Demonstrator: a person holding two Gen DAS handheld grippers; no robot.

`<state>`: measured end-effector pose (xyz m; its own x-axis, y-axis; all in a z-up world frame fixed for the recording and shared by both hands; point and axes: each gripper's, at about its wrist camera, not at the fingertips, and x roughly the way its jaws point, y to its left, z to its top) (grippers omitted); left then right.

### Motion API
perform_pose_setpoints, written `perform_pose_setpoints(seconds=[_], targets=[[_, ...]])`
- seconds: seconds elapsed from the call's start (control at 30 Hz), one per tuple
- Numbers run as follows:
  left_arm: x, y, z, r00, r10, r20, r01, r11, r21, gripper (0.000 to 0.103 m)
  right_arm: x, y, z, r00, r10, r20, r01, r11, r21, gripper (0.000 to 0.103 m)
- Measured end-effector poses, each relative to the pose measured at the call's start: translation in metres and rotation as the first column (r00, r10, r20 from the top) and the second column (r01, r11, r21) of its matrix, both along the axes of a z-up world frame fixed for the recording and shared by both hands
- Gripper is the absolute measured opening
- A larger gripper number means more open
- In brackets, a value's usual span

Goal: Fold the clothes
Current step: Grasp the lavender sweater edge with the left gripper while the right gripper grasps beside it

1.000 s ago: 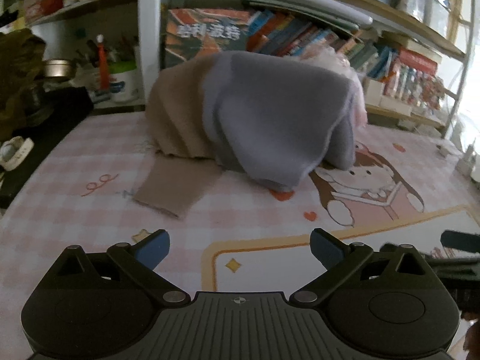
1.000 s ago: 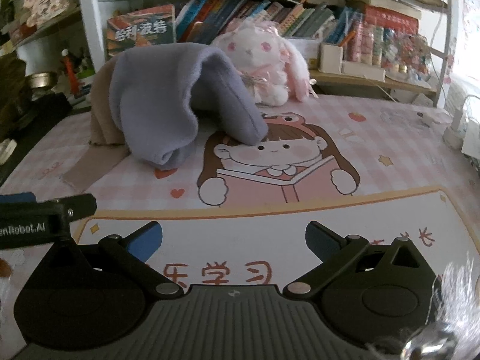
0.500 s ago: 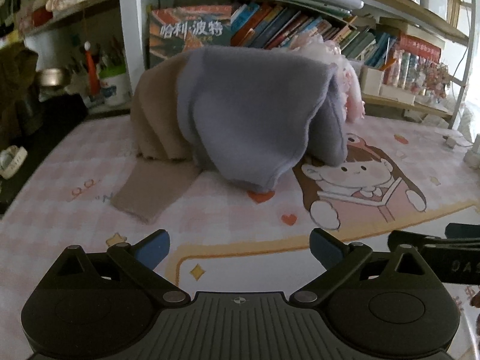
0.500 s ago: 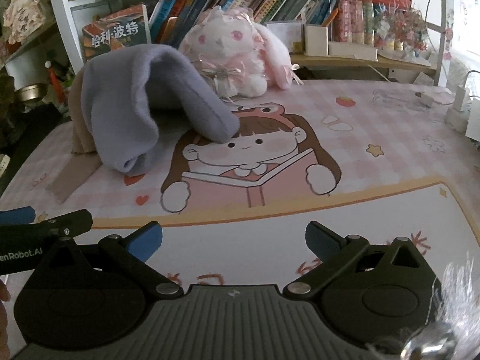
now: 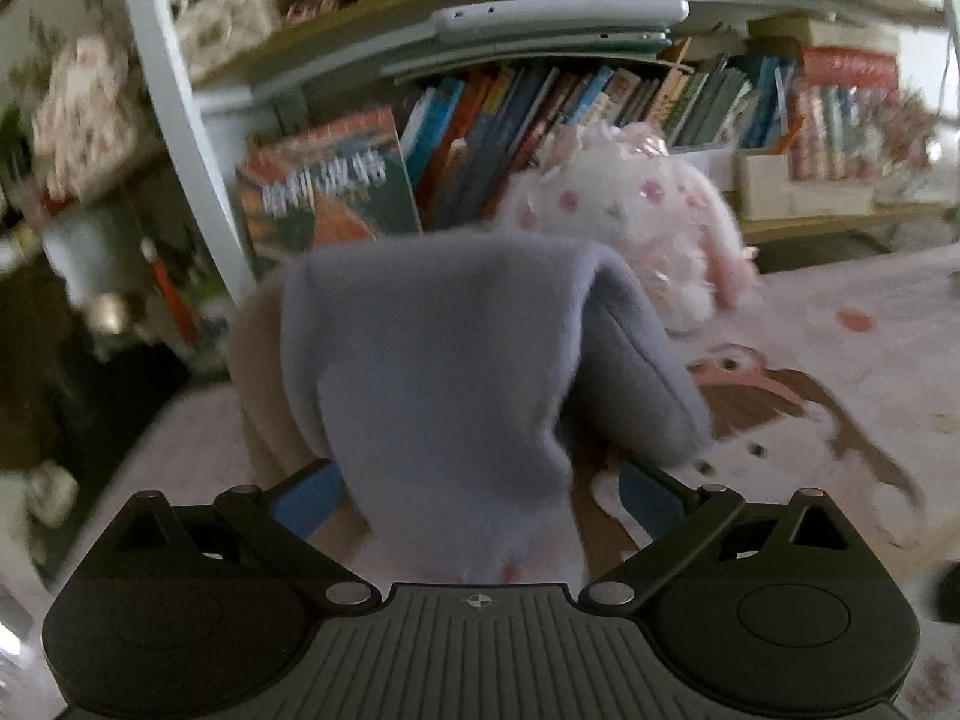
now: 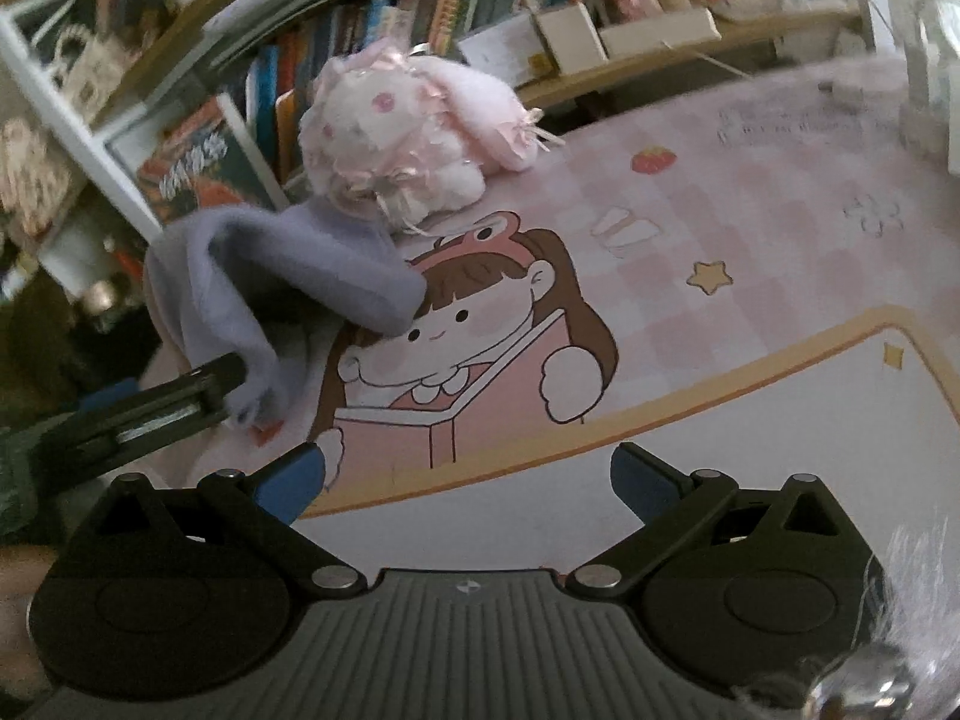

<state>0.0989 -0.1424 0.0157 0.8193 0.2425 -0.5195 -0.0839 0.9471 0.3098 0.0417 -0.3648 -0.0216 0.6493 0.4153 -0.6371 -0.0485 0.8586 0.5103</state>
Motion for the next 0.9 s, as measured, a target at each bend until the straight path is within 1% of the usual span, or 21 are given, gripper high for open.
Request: perform_pose_setpoints(seconds=[0.07, 0.13, 0.17, 0.23, 0.27, 0.3, 0.33, 0.37, 0.4, 0.43, 0.47, 0.53, 0.6, 0.67, 0.73, 0.83, 0.9], targets=[[0.014, -0.007, -0.005, 0.999, 0.039, 0.009, -0.04, 0.997, 0.06, 0.1, 0.001, -0.01, -0.001, 1.0, -0.004, -0.011, 0.004, 0.999, 0.039, 0.102], [0.025, -0.01, -0.01, 0.998, 0.068, 0.013, -0.069, 0.993, 0.098, 0.097, 0.005, -0.017, -0.002, 1.0, -0.001, -0.031, 0.003, 0.998, 0.069, 0.1], [0.03, -0.012, -0.013, 0.997, 0.078, 0.012, -0.079, 0.99, 0.12, 0.093, 0.007, -0.02, -0.003, 0.999, 0.004, -0.042, 0.0, 0.997, 0.083, 0.1], [0.037, -0.011, -0.018, 0.996, 0.086, -0.008, -0.083, 0.981, 0.173, 0.081, 0.011, -0.023, -0.004, 0.999, 0.012, -0.053, -0.007, 0.994, 0.108, 0.1], [0.04, -0.011, -0.021, 0.996, 0.089, -0.02, -0.083, 0.976, 0.201, 0.067, 0.012, -0.025, -0.004, 0.998, 0.018, -0.055, -0.011, 0.992, 0.124, 0.1], [0.042, -0.008, -0.022, 0.995, 0.093, -0.032, -0.085, 0.974, 0.211, 0.058, 0.014, -0.026, -0.004, 0.998, 0.029, -0.056, -0.021, 0.989, 0.144, 0.1], [0.041, -0.004, -0.022, 0.994, 0.099, -0.043, -0.088, 0.974, 0.208, 0.038, 0.015, -0.026, -0.003, 0.998, 0.041, -0.056, -0.032, 0.986, 0.166, 0.1], [0.039, 0.001, -0.019, 0.993, 0.107, -0.049, -0.096, 0.977, 0.189, 0.019, 0.017, -0.027, -0.003, 0.997, 0.053, -0.057, -0.042, 0.982, 0.187, 0.1], [0.035, 0.008, -0.015, 0.992, 0.117, -0.051, -0.108, 0.982, 0.158, 0.012, 0.019, -0.027, -0.004, 0.995, 0.072, -0.066, -0.054, 0.969, 0.241, 0.1], [0.03, 0.013, -0.011, 0.991, 0.123, -0.048, -0.116, 0.985, 0.13, 0.008, 0.022, -0.028, -0.006, 0.993, 0.091, -0.076, -0.065, 0.952, 0.3, 0.1], [0.022, 0.014, -0.005, 0.993, 0.114, -0.04, -0.109, 0.987, 0.118, 0.005, 0.024, -0.029, -0.007, 0.99, 0.112, -0.084, -0.075, 0.931, 0.357, 0.1], [0.003, 0.011, 0.005, 0.997, 0.075, -0.018, -0.073, 0.991, 0.111, 0.005, 0.029, -0.026, -0.013, 0.982, 0.146, -0.119, -0.073, 0.877, 0.475, 0.1], [-0.016, 0.004, 0.016, 1.0, 0.027, 0.0, -0.027, 0.992, 0.124, 0.005, 0.034, -0.023, -0.018, 0.972, 0.178, -0.15, -0.062, 0.817, 0.573, 0.1], [-0.036, -0.004, 0.029, 1.0, -0.018, 0.019, 0.015, 0.991, 0.131, 0.005, 0.037, -0.017, -0.023, 0.964, 0.202, -0.174, -0.049, 0.774, 0.631, 0.1], [-0.056, -0.01, 0.041, 0.998, -0.043, 0.038, 0.039, 0.993, 0.113, 0.005, 0.04, -0.011, -0.028, 0.955, 0.219, -0.199, -0.025, 0.731, 0.682, 0.1], [-0.085, -0.021, 0.047, 0.996, -0.077, 0.04, 0.072, 0.992, 0.104, 0.005, 0.042, -0.003, -0.037, 0.943, 0.232, -0.239, 0.027, 0.662, 0.749, 0.1], [-0.106, -0.028, 0.047, 0.995, -0.095, 0.033, 0.091, 0.991, 0.096, 0.005, 0.043, 0.0, -0.044, 0.931, 0.237, -0.278, 0.066, 0.639, 0.766, 0.1]])
